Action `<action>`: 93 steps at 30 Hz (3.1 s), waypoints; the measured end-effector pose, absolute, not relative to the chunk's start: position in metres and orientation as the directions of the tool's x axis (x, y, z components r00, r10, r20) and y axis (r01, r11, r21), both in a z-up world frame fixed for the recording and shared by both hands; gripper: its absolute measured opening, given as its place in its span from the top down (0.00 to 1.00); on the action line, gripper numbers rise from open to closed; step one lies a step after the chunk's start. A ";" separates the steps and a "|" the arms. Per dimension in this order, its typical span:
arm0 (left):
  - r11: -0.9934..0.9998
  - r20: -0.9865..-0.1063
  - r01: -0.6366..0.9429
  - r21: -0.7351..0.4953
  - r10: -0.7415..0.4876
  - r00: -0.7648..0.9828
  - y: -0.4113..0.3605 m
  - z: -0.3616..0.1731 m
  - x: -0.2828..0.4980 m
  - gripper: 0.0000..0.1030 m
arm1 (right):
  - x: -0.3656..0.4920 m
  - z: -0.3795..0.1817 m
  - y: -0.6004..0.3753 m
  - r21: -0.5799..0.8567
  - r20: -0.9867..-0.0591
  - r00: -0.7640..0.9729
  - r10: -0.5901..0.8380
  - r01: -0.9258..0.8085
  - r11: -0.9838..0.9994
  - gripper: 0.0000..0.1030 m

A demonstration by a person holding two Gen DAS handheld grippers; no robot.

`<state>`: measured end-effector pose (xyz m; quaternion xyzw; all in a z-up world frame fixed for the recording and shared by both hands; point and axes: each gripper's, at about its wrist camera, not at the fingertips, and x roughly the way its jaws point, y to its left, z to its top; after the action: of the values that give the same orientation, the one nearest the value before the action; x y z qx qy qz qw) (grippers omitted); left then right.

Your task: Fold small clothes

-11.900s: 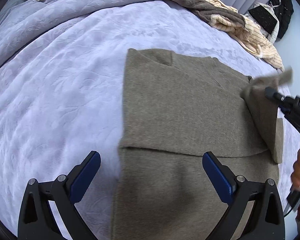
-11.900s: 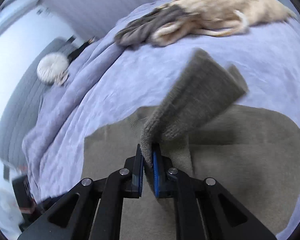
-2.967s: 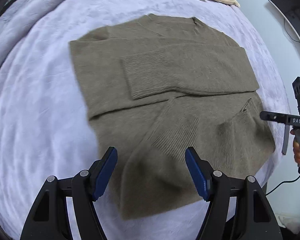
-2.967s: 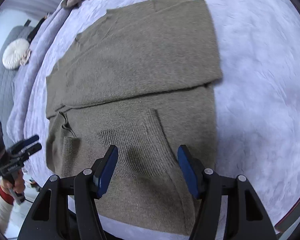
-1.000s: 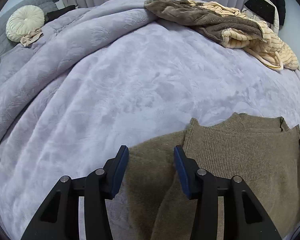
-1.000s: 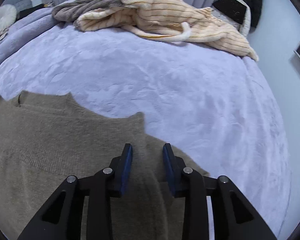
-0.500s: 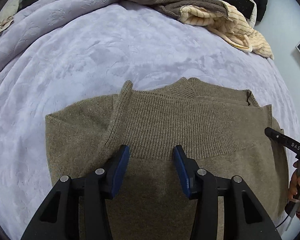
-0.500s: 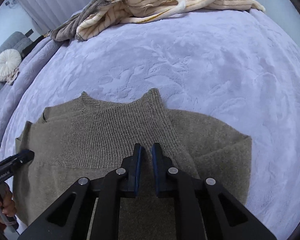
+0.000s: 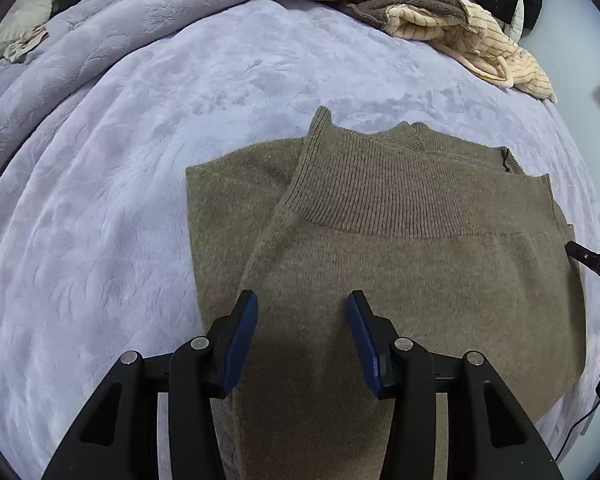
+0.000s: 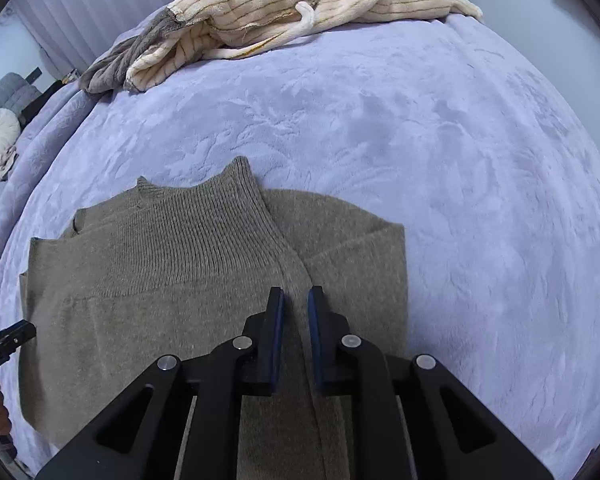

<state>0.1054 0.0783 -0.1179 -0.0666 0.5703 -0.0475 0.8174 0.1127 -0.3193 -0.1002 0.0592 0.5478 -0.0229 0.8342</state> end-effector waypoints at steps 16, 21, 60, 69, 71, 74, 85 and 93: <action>0.936 -0.950 -0.233 -0.264 -0.211 0.230 0.138 -0.123 0.022 0.34 | 0.026 -0.099 -0.307 0.301 -0.922 0.305 0.237 0.183 0.936 0.72; 0.849 -0.908 -0.324 -0.417 -0.374 0.188 0.141 -0.139 -0.002 0.34 | -0.002 -0.105 -0.297 0.390 -0.904 0.272 0.330 0.208 0.897 0.59; 0.866 -0.905 -0.300 -0.401 -0.324 0.276 0.133 -0.155 -0.024 0.81 | -0.019 -0.143 -0.347 0.329 -0.943 0.175 0.282 0.370 0.869 0.92; 0.909 -0.903 -0.192 -0.369 -0.302 0.306 0.139 -0.123 -0.028 0.81 | -0.032 -0.110 -0.291 0.257 -0.966 0.087 0.245 0.178 0.950 0.86; 0.905 -0.883 -0.161 -0.395 -0.324 0.340 0.140 -0.111 -0.026 0.81 | -0.031 -0.105 -0.263 0.232 -0.971 0.073 0.227 0.070 0.970 0.86; 0.899 -0.853 -0.099 -0.428 -0.365 0.374 0.135 -0.099 -0.018 0.81 | -0.019 -0.101 -0.224 0.213 -0.973 0.080 0.216 -0.051 0.976 0.86; 0.916 -0.898 -0.135 -0.377 -0.326 0.297 0.140 -0.149 -0.009 0.72 | 0.017 -0.133 -0.158 0.151 -0.984 0.066 0.164 -0.170 0.974 0.86; 0.910 -0.903 -0.186 -0.370 -0.306 0.300 0.143 -0.135 -0.019 0.72 | 0.017 -0.138 -0.161 0.147 -0.986 0.055 0.157 -0.152 0.977 0.86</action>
<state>-0.0193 0.1434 -0.1348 -0.2084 0.5902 -0.0385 0.7789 0.0173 -0.1607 -0.1383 0.0018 0.6790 0.1062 0.7264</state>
